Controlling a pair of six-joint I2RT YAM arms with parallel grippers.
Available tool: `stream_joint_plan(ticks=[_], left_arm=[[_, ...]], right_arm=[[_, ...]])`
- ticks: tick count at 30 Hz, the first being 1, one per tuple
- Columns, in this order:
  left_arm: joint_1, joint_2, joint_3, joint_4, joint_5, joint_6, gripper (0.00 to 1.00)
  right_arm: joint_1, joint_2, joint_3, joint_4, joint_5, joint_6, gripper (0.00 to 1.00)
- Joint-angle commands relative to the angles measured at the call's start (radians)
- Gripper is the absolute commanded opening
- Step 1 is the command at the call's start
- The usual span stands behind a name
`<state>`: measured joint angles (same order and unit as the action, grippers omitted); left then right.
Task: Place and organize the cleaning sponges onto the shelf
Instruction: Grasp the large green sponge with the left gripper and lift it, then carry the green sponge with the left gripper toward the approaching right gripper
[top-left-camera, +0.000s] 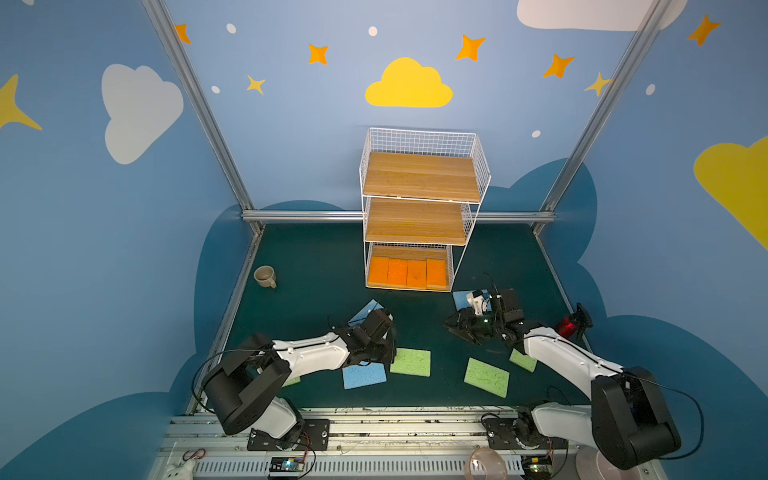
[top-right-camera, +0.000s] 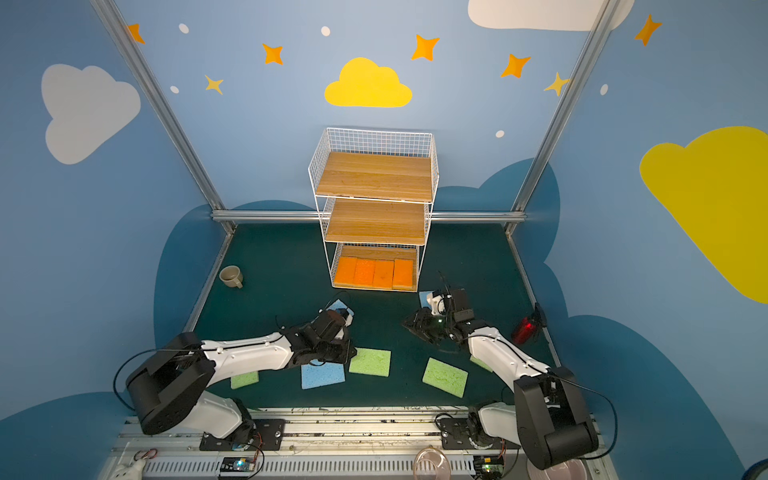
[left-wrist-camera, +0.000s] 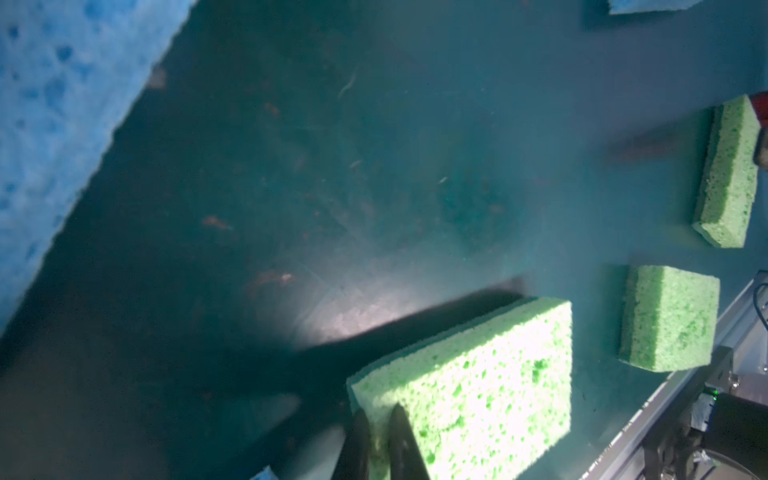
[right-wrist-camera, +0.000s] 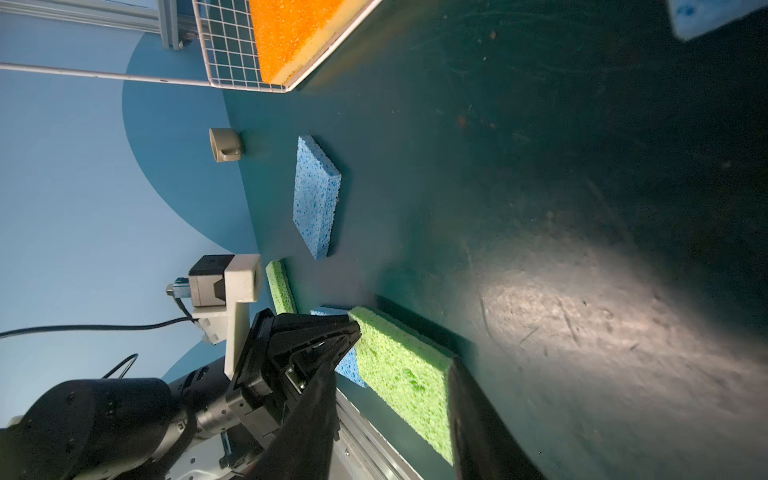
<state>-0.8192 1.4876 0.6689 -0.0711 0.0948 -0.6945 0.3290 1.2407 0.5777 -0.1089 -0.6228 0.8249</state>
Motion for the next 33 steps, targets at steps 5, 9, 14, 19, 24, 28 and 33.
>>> stream_joint_plan(ticks=[5, 9, 14, 19, 24, 28, 33], left_arm=[[0.033, -0.075, 0.136, -0.13, 0.055, 0.093, 0.05], [0.088, -0.117, 0.192, -0.188, 0.101, 0.118, 0.05], [0.186, -0.183, 0.228, -0.226, 0.132, 0.115, 0.03], [0.258, -0.254, 0.252, -0.226, 0.116, 0.031, 0.03], [0.265, -0.278, 0.305, -0.231, 0.097, -0.015, 0.03], [0.268, -0.25, 0.347, -0.241, 0.179, -0.002, 0.03], [0.28, -0.223, 0.356, -0.234, 0.263, 0.019, 0.03]], right_arm=[[-0.003, -0.036, 0.044, -0.041, -0.072, -0.058, 0.44], [-0.004, -0.055, 0.065, -0.038, -0.111, -0.08, 0.44], [-0.004, -0.091, 0.091, -0.082, -0.09, -0.098, 0.44], [-0.007, -0.105, 0.122, -0.087, -0.078, -0.089, 0.45], [-0.011, -0.1, 0.12, -0.041, -0.101, -0.048, 0.45], [-0.01, -0.099, 0.151, -0.023, -0.125, -0.044, 0.44], [-0.01, -0.102, 0.207, -0.042, -0.197, -0.085, 0.42]])
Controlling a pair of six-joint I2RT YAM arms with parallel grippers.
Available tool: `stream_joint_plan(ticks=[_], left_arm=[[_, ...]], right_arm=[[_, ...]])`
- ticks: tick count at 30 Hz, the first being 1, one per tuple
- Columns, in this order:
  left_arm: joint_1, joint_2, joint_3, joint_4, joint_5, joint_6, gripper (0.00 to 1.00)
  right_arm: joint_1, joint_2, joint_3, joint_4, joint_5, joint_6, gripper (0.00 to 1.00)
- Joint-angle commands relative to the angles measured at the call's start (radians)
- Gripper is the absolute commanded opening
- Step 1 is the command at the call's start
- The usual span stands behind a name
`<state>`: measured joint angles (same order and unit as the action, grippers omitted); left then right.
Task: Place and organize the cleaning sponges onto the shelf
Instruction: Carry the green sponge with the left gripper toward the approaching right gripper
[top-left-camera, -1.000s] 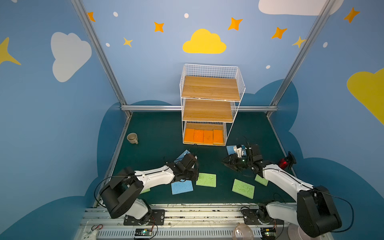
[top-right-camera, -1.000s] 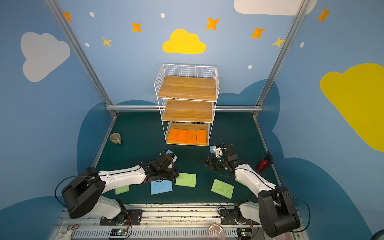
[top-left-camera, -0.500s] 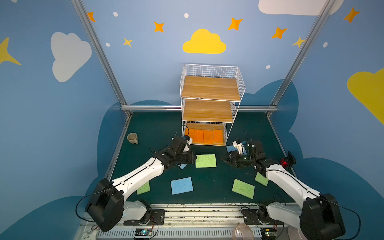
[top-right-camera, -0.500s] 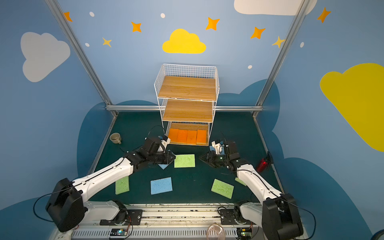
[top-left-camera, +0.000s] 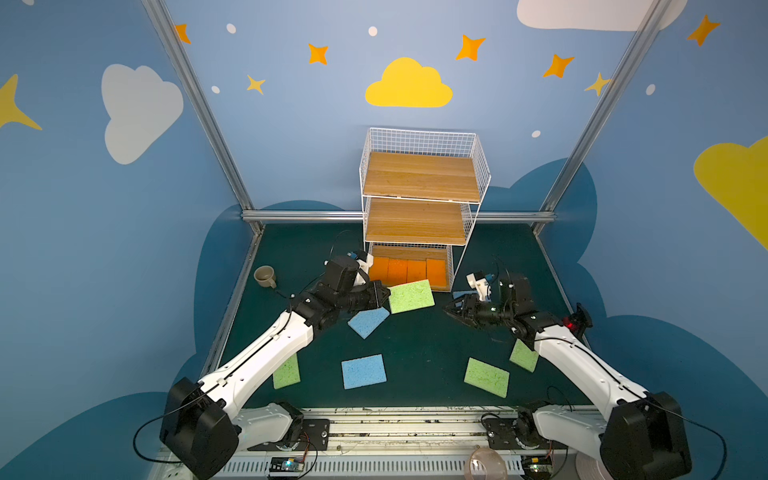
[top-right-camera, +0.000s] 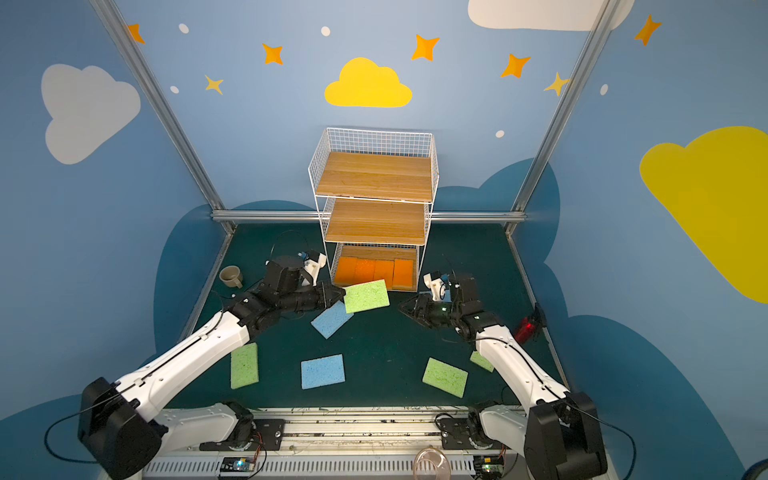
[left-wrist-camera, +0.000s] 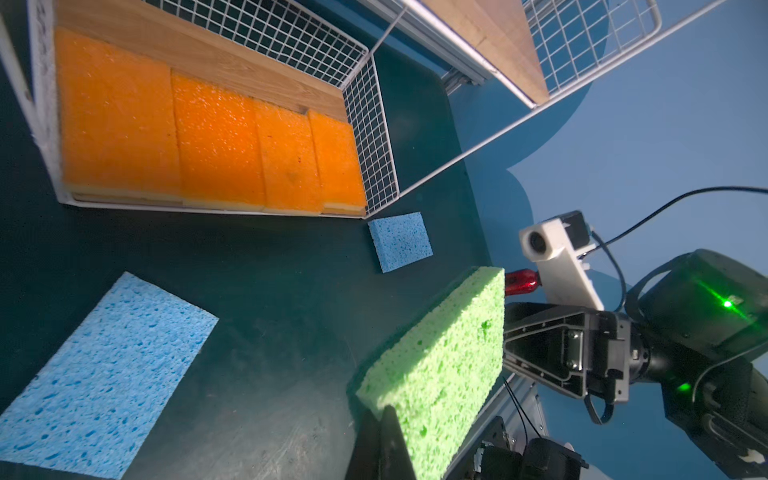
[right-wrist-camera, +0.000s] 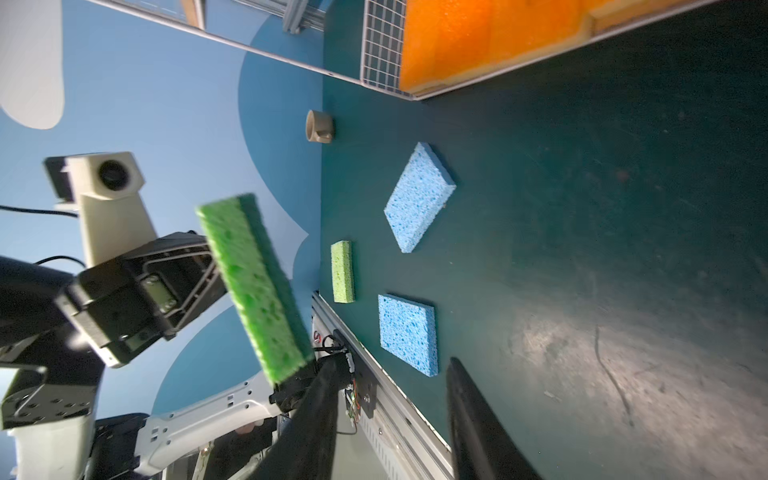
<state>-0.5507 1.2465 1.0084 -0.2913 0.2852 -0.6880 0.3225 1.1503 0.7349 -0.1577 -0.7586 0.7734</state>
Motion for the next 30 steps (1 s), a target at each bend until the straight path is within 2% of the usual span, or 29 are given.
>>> stream_joint_plan(ticks=[1, 7, 12, 30], left_arm=[[0.015, 0.023, 0.018, -0.018, 0.08, 0.017, 0.03], [0.042, 0.04, 0.033, -0.018, 0.135, 0.034, 0.03], [0.049, 0.06, 0.077, -0.043, 0.166, 0.06, 0.03], [0.059, 0.114, 0.108, -0.026, 0.223, 0.065, 0.03]], right_arm=[[-0.003, -0.012, 0.059, -0.001, -0.07, -0.042, 0.42], [-0.002, 0.004, 0.083, 0.016, -0.124, -0.06, 0.42], [0.002, 0.05, 0.127, 0.009, -0.17, -0.074, 0.33], [0.028, 0.136, 0.191, -0.006, -0.193, -0.1, 0.24]])
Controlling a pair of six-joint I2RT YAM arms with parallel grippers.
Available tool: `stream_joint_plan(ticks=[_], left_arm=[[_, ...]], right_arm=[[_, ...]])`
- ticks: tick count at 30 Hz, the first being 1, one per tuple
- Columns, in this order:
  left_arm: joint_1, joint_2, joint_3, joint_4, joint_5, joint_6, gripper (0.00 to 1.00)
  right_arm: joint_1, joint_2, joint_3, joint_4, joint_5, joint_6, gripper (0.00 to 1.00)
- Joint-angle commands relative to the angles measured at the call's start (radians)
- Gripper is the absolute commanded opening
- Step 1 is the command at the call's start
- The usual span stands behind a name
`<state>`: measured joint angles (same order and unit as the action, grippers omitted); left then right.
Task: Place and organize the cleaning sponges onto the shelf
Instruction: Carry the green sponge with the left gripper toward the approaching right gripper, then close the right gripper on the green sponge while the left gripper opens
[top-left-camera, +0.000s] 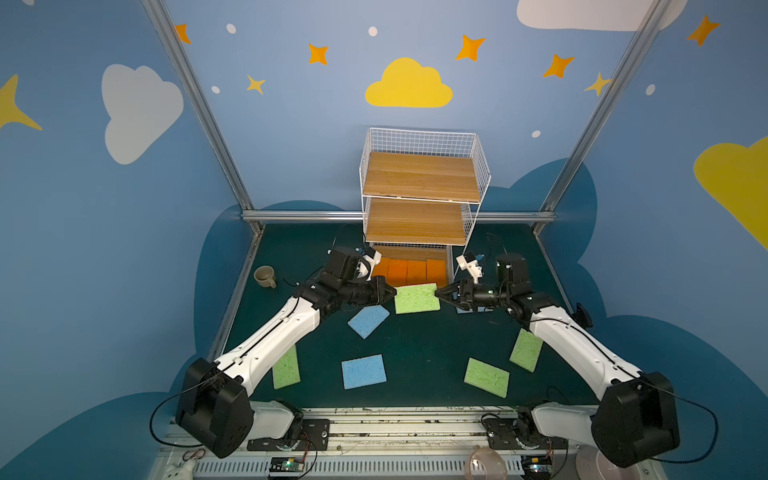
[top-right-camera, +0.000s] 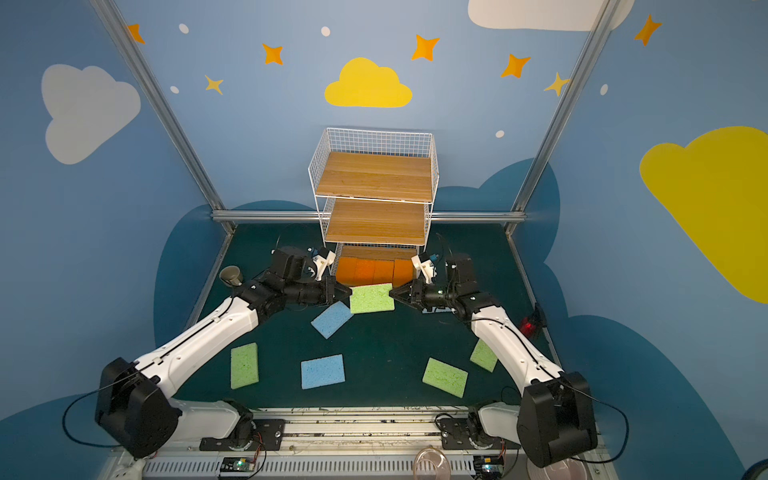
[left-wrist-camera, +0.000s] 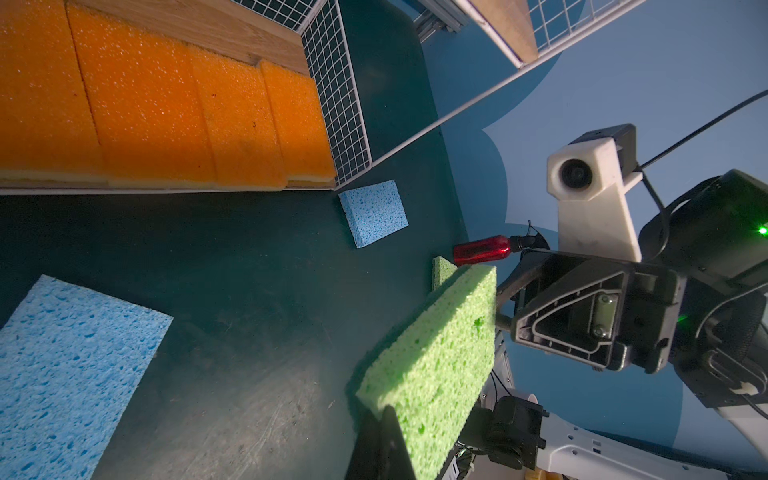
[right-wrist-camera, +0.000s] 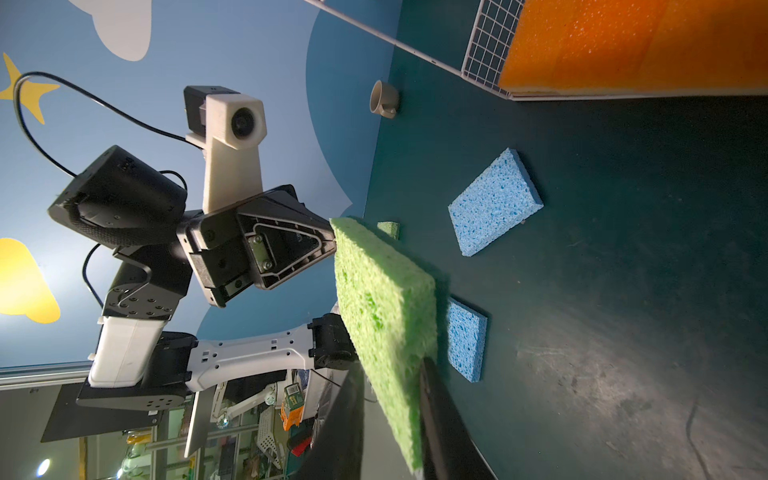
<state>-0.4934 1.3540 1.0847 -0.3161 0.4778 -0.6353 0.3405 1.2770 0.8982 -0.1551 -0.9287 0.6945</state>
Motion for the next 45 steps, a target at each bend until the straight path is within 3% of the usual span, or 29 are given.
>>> stream_joint_plan(ticks=[1, 12, 30, 34, 40, 42, 44, 45], left_arm=[[0.002, 0.008, 0.035, -0.002, 0.031, 0.014, 0.03], [0.018, 0.005, 0.045, -0.017, 0.033, 0.026, 0.03], [0.022, 0.029, 0.042, 0.019, 0.072, 0.0, 0.03], [0.022, 0.035, 0.044, 0.026, 0.076, -0.001, 0.03], [0.022, 0.039, 0.045, 0.026, 0.072, -0.001, 0.03], [0.021, 0.037, 0.046, 0.027, 0.067, 0.0, 0.04], [0.022, 0.032, 0.046, 0.025, 0.062, 0.002, 0.12], [0.022, 0.028, 0.046, 0.021, 0.059, 0.003, 0.22]], right_arm=[[0.009, 0.01, 0.028, -0.01, -0.021, -0.024, 0.24], [0.014, 0.021, 0.062, -0.13, 0.068, -0.103, 0.29], [0.021, 0.045, 0.074, -0.072, 0.048, -0.072, 0.27], [0.025, 0.048, 0.07, -0.064, 0.048, -0.067, 0.22], [0.029, 0.036, 0.047, -0.025, 0.048, -0.022, 0.0], [0.029, 0.025, 0.039, -0.019, 0.06, 0.007, 0.0], [0.028, 0.006, 0.023, -0.002, 0.072, 0.04, 0.0], [0.029, -0.007, 0.009, 0.013, 0.082, 0.059, 0.0]])
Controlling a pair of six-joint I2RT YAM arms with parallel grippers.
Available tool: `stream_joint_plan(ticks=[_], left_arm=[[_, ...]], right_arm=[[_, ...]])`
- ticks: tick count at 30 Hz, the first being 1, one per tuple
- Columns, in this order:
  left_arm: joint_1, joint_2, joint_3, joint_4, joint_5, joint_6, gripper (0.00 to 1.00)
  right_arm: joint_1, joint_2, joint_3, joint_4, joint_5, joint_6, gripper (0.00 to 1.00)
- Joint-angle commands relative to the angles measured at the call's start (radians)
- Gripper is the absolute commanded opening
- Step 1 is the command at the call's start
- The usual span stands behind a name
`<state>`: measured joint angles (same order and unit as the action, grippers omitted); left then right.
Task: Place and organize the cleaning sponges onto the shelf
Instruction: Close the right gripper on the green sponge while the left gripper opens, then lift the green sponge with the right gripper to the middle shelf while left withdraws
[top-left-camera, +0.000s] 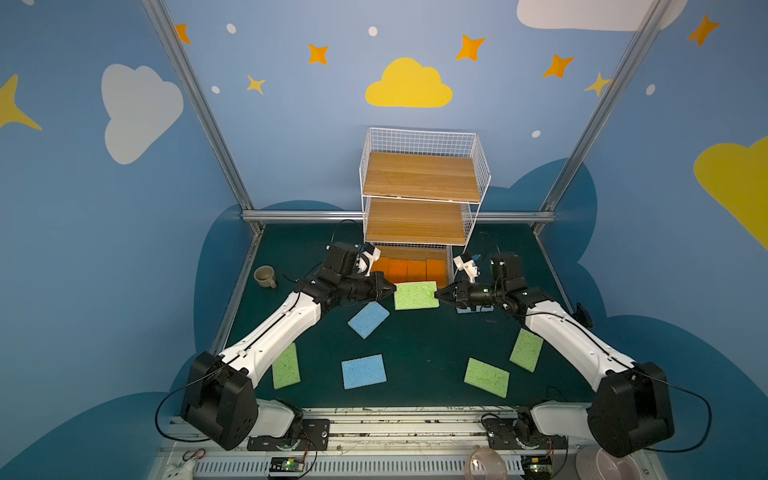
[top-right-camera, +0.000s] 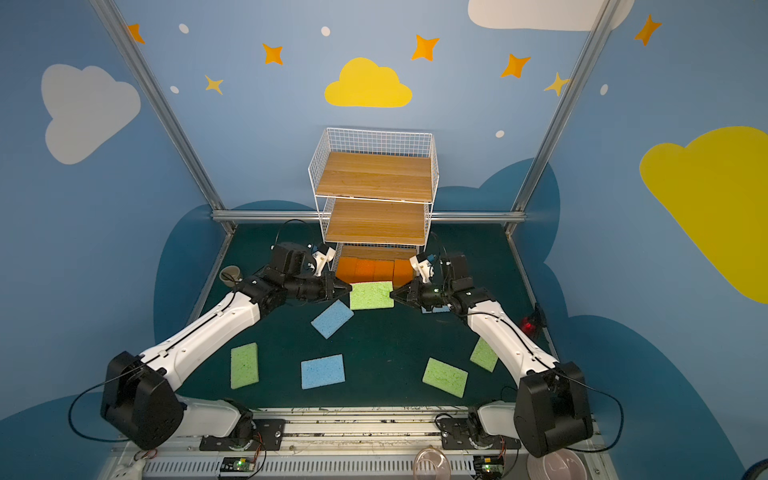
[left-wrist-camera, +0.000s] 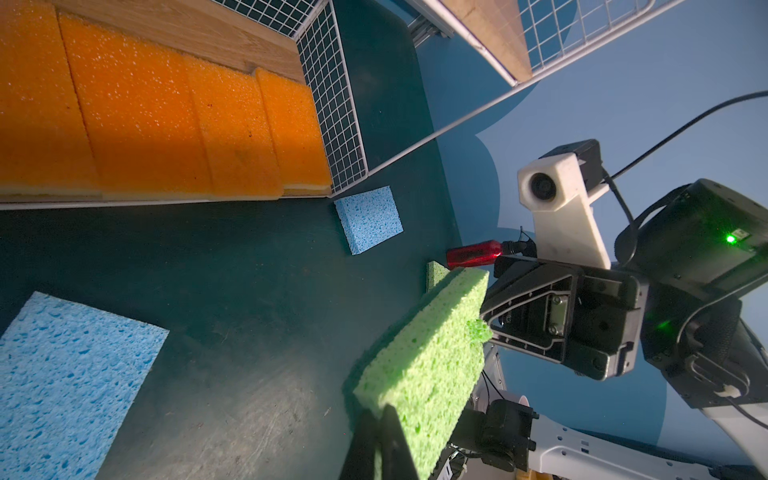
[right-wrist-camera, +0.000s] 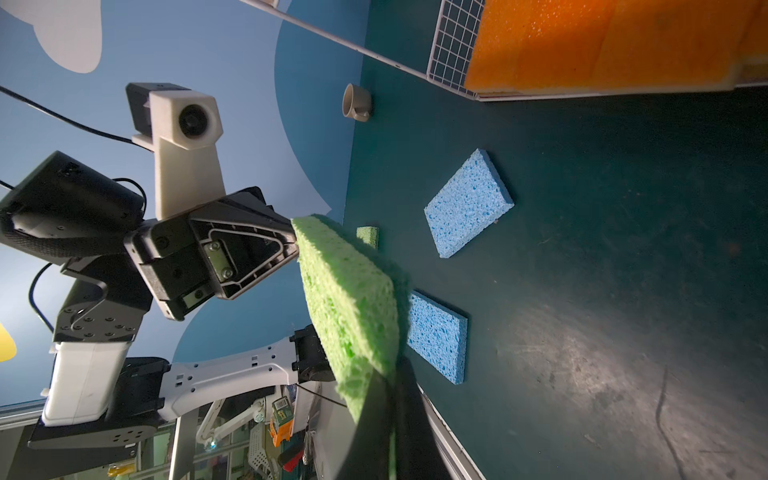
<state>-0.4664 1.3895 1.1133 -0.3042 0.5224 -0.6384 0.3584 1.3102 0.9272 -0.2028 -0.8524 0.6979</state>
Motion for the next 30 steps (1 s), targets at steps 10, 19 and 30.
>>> stream_joint_plan(ticks=[10, 19, 30], left_arm=[[-0.004, -0.167, -0.074, -0.042, -0.122, 0.052, 0.99], [-0.003, -0.414, -0.293, -0.064, -0.326, 0.029, 0.99], [0.033, -0.518, -0.413, -0.033, -0.334, -0.011, 0.99]], right_arm=[[0.036, -0.171, -0.152, 0.174, 0.159, 0.313, 0.0], [0.242, -0.435, -0.348, 0.301, 0.754, 0.748, 0.0], [0.409, -0.299, -0.141, 0.265, 1.113, 0.942, 0.0]])
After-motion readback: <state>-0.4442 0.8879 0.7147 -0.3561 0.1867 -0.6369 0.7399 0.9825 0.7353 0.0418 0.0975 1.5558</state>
